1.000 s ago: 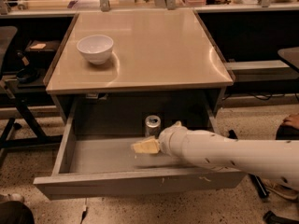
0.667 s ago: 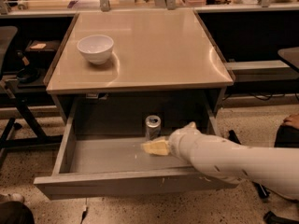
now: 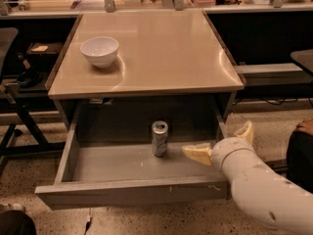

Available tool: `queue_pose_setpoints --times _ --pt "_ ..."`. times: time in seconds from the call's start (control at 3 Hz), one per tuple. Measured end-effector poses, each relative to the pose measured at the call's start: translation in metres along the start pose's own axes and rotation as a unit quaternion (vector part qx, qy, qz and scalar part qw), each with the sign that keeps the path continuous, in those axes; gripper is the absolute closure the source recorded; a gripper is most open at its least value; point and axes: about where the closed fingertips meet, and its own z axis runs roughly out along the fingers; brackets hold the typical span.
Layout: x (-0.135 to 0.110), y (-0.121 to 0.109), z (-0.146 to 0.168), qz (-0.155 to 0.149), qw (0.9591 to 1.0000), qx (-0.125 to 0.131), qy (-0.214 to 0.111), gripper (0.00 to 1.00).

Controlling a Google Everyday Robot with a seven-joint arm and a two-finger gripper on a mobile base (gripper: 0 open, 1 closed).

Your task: Place redbull can into top drawer

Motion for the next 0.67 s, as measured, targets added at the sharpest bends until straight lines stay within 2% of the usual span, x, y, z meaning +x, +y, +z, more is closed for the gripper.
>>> queue_pose_setpoints --times 0.33,0.67 --pt "-0.071 -0.031 -0.062 -0.011 0.9948 0.072 -0.071 0.0" --pt "-0.092 -0.029 -0.08 -0.016 0.9933 0.084 -0.078 0.0"
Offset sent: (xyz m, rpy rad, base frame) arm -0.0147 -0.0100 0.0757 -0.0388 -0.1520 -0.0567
